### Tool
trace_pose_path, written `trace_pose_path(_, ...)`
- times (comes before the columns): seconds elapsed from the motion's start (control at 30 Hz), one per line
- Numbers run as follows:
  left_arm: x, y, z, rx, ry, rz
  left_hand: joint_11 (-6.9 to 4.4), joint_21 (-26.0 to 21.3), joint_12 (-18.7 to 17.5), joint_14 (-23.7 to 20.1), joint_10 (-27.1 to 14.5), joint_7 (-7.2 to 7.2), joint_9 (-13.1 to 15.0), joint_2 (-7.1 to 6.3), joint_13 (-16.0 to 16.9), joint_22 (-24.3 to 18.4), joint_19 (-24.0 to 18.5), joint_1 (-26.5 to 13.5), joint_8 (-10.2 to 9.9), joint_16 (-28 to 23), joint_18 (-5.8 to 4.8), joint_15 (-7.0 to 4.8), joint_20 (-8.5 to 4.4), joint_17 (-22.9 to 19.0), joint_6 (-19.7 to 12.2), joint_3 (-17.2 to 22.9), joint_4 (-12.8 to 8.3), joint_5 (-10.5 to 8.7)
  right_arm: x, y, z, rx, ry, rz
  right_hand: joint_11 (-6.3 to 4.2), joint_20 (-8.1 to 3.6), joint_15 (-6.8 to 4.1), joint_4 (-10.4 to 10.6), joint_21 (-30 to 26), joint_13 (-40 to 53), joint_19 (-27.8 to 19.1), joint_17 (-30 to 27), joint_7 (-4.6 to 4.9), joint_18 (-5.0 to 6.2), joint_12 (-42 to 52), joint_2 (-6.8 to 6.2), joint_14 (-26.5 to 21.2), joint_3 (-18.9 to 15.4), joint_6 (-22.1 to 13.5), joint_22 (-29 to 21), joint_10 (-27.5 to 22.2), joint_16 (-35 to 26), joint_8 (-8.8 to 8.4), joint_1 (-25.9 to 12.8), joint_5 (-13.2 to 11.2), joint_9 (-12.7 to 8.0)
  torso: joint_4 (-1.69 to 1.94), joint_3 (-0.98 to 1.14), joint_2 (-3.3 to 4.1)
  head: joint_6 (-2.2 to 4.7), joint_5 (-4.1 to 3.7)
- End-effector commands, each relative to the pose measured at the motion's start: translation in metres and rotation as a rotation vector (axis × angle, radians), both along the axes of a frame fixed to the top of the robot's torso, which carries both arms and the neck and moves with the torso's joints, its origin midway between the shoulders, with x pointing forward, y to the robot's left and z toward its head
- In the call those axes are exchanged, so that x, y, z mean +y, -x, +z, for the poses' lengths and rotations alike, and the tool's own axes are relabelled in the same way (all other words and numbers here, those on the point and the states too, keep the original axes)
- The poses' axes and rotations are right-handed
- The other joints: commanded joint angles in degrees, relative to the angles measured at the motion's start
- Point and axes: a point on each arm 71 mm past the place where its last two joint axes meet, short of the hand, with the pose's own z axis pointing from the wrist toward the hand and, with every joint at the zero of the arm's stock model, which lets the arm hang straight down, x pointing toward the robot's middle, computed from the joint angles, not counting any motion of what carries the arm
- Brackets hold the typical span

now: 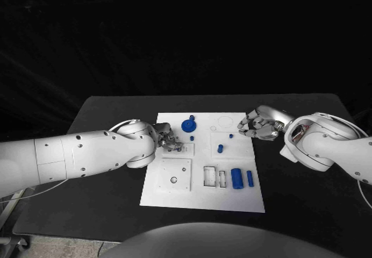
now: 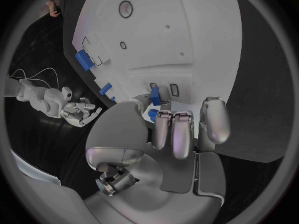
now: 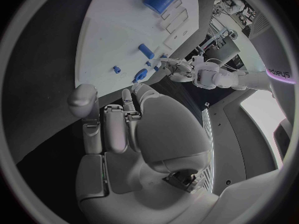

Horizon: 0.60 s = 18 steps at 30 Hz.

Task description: Assemble the parts on the task board

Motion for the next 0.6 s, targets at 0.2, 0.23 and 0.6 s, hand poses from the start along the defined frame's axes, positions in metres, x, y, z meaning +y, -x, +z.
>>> trace_pose_path(0.2,-0.0022,0.0046,-0.008,0.045,-0.035,-0.019,0.12,-0.2,0.2,4.9,3.1,0.11,-0.1,-0.07,11.7,1.9,-0.1,0.4,0.1,0.0,1.02,0.39,0.08,13.4,0.4,0.1,-0.1,0.33,-0.0007,0.0002,0.0001,-0.002,0.0,-0.003,0.41,-0.01,0.47,-0.1,-0.2,9.8,-0.5,3.7,0.12,0.82,-0.4,0.01,2.7,0.2,0.4,5.6,1.7,-0.1,-0.24,0.5,0.4,-0.1,0.03,0.0,-0.01,0.01,-0.1)
trace_pose_path(0.23,-0.0022,0.0046,-0.0081,0.045,-0.035,-0.019,0.12,-0.2,0.2,4.9,3.1,0.11,-0.1,-0.07,11.7,1.9,-0.1,0.4,0.1,0.0,1.02,0.39,0.08,13.4,0.4,0.1,-0.1,0.33,-0.0008,0.0002,0.0001,-0.002,0.0,-0.003,0.41,-0.01,0.47,-0.1,-0.2,9.8,-0.5,3.7,0.12,0.82,-0.4,0.01,2.7,0.2,0.4,5.6,1.7,-0.1,-0.24,0.5,0.4,-0.1,0.03,0.01,-0.02,0.01,-0.11)
trace_pose_path(0.6,-0.0043,0.0071,-0.0108,0.053,-0.033,-0.025,0.13,-0.3,0.1,4.8,2.9,0.13,-0.1,-0.1,11.5,1.8,-0.2,0.3,0.1,-0.1,1.05,0.38,0.08,13.2,0.4,0.1,0.0,0.33,-0.0006,0.0006,-0.0005,-0.001,-0.001,-0.002,0.42,-0.01,0.47,-0.1,-0.2,9.8,-0.5,3.7,0.13,0.83,-0.4,-0.02,2.7,0.3,0.4,5.6,1.7,-0.1,-0.26,0.5,0.5,-0.1,0.03,-0.02,0.01,0.01,-0.11)
